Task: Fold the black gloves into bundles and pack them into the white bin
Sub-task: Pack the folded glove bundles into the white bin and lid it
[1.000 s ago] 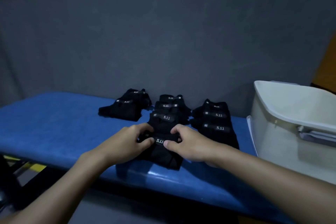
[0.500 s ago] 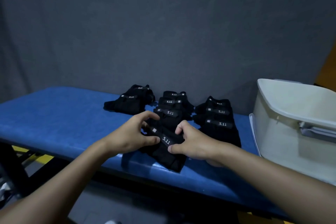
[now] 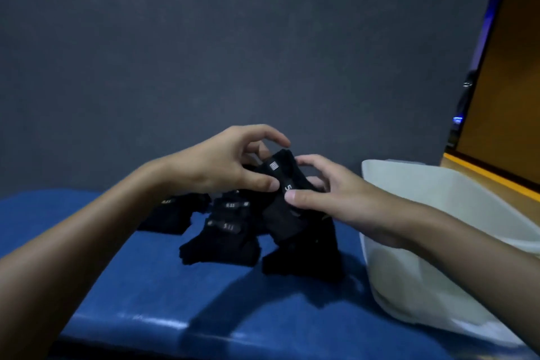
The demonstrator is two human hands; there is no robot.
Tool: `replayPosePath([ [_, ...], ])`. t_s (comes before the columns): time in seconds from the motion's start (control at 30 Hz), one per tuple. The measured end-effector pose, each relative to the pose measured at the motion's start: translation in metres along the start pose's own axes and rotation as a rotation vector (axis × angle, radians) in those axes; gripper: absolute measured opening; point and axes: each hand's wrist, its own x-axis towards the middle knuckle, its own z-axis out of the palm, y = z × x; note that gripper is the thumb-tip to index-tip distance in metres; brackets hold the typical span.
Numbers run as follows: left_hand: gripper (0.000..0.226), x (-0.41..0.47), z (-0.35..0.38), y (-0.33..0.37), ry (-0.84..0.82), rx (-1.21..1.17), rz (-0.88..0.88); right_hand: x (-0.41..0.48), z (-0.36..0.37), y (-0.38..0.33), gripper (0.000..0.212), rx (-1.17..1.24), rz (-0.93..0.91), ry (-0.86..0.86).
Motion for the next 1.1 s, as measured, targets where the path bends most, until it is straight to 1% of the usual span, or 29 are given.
replayPosePath([
  [0.07, 0.051, 0.029, 0.002, 0.016, -0.023, 0.01, 0.043, -0.005, -0.025, -0.007, 0.052, -0.005, -0.033, 0.082],
  [0.17, 0.044, 0.072, 0.013, 0.036, -0.023, -0.008, 0.097, -0.015, -0.063, -0.011, 0.046, 0.014, -0.069, 0.229],
  [0.23, 0.041, 0.099, 0.024, 0.045, 0.021, -0.019, 0.132, -0.024, -0.086, -0.008, 0.041, 0.021, -0.07, 0.327],
  [0.3, 0.039, 0.122, 0.037, 0.049, 0.077, -0.021, 0.135, -0.031, -0.104, 0.0, 0.037, 0.04, -0.059, 0.425],
  [0.33, 0.038, 0.137, 0.047, 0.051, 0.076, -0.034, 0.126, -0.036, -0.116, 0.006, 0.036, 0.042, -0.048, 0.481],
  [0.43, 0.048, 0.172, 0.082, 0.057, 0.008, -0.131, 0.083, -0.049, -0.147, 0.025, 0.034, 0.036, 0.011, 0.611],
  [0.5, 0.053, 0.19, 0.108, 0.06, -0.062, -0.256, 0.064, -0.056, -0.163, 0.035, 0.036, 0.024, 0.052, 0.656],
  [0.63, 0.051, 0.217, 0.15, 0.056, -0.206, -0.474, 0.004, -0.065, -0.188, 0.051, 0.04, -0.02, 0.122, 0.667],
  [0.73, 0.046, 0.233, 0.172, 0.048, -0.205, -0.587, -0.055, -0.063, -0.2, 0.061, 0.04, -0.133, 0.171, 0.64],
  [0.83, 0.04, 0.244, 0.186, 0.039, -0.208, -0.669, -0.108, -0.06, -0.206, 0.072, 0.046, -0.255, 0.205, 0.614],
  [0.87, 0.038, 0.247, 0.189, 0.036, -0.219, -0.679, -0.13, -0.059, -0.207, 0.075, 0.05, -0.298, 0.217, 0.601],
  [0.97, 0.033, 0.255, 0.193, 0.024, -0.249, -0.661, -0.201, -0.061, -0.211, 0.082, 0.073, -0.445, 0.271, 0.588],
  [1.0, 0.033, 0.258, 0.195, 0.02, -0.267, -0.639, -0.223, -0.063, -0.213, 0.084, 0.077, -0.476, 0.295, 0.577],
  [1.1, 0.034, 0.269, 0.204, 0.01, -0.332, -0.545, -0.288, -0.071, -0.216, 0.091, 0.078, -0.522, 0.353, 0.487],
])
